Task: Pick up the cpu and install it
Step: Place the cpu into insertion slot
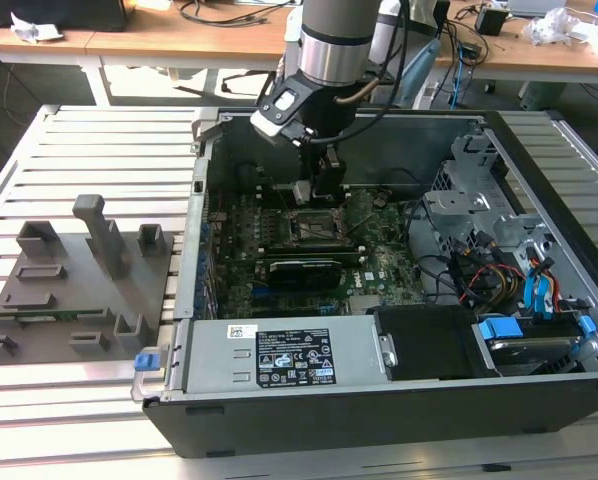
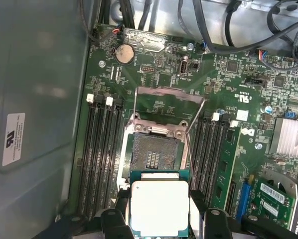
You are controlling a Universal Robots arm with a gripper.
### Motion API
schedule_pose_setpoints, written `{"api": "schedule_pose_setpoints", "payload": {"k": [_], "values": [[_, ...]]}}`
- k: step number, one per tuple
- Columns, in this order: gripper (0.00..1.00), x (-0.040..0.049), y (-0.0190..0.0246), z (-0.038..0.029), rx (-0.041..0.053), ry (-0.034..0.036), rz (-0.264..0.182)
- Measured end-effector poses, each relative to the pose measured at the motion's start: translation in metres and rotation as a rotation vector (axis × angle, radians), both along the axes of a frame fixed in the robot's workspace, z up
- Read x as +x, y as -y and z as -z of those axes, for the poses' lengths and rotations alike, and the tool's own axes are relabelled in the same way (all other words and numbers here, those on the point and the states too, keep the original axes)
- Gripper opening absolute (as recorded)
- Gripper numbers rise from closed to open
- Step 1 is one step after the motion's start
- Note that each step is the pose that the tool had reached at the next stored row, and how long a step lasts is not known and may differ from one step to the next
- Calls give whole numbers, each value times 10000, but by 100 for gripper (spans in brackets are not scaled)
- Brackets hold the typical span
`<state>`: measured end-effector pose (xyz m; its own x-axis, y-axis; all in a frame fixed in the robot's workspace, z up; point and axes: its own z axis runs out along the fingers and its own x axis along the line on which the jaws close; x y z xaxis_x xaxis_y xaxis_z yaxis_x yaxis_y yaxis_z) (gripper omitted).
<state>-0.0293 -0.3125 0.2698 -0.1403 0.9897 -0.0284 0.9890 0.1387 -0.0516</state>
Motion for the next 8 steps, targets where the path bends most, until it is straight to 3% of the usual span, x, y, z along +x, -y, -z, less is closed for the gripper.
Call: {"api": "schedule_pose_setpoints", "payload": {"k": [8], "values": [[55,0,0,0,0,0,822]]}}
